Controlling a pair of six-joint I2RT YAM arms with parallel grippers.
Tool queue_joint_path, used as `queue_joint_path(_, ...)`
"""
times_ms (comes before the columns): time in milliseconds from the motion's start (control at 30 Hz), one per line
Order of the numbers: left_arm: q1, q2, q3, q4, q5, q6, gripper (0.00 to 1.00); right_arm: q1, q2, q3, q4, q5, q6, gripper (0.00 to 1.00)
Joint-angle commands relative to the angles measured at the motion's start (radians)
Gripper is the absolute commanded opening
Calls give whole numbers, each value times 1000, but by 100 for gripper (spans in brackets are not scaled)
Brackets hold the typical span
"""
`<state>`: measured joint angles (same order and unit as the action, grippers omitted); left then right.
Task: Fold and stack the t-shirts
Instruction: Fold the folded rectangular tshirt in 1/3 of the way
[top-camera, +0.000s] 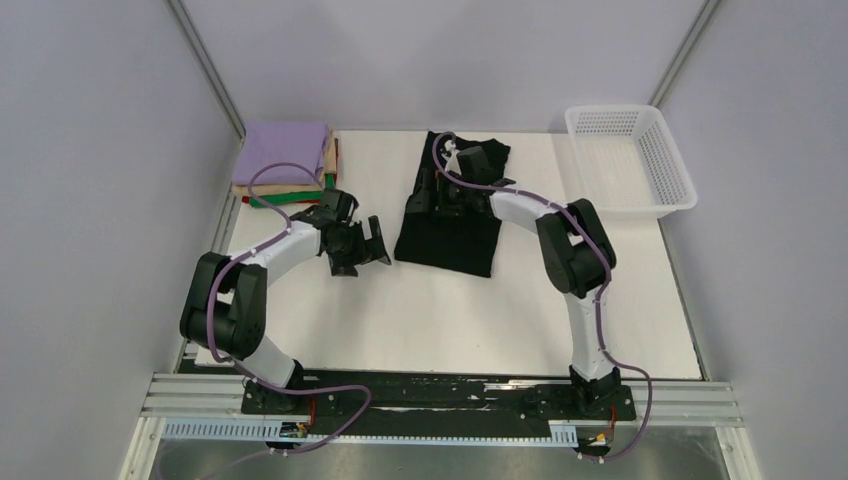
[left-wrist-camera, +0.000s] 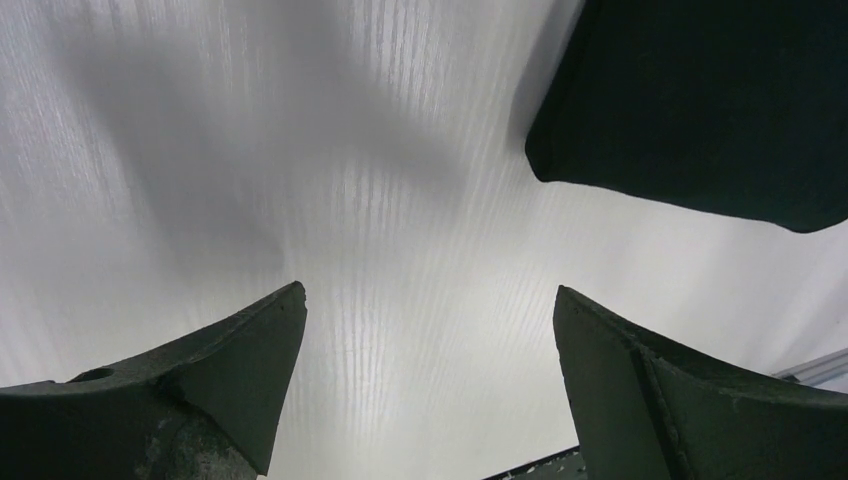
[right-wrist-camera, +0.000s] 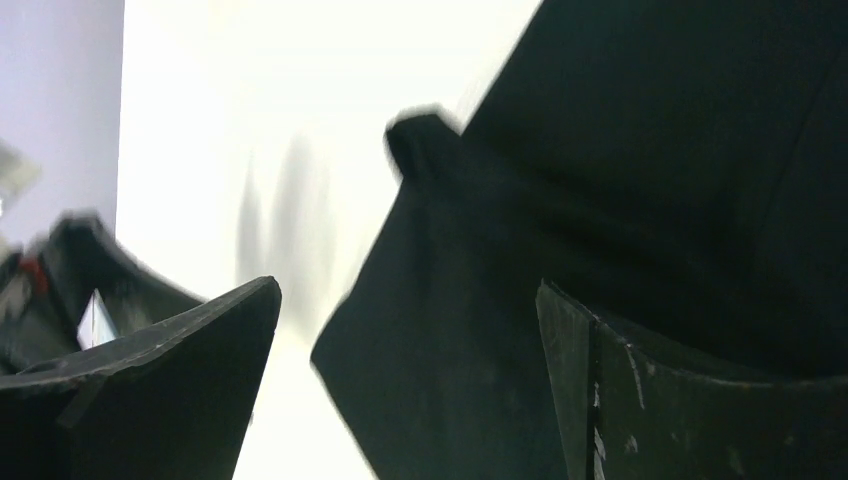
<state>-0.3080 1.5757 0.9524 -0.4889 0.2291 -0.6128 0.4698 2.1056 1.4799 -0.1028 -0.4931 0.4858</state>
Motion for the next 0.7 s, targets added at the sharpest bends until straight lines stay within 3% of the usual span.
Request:
queue_joint_path(0, -3, -39, -18, 62, 28, -35, 100, -14, 166, 218, 69, 57, 29, 100)
queue_joint_path(133, -3, -8, -1, 75, 49, -38, 100, -34, 311, 401, 32, 54, 43, 100)
queue_joint_path(333, -3, 76, 73, 81, 40, -27, 100, -37, 319, 507, 31, 18, 21, 100)
queue_joint_path(467, -4, 149, 164, 66, -4, -19, 100, -37, 185, 391, 32, 21, -21, 100)
queue_joint_path(667, 0, 227, 263, 57, -33, 1, 93, -39, -153, 23, 36, 136, -79, 100)
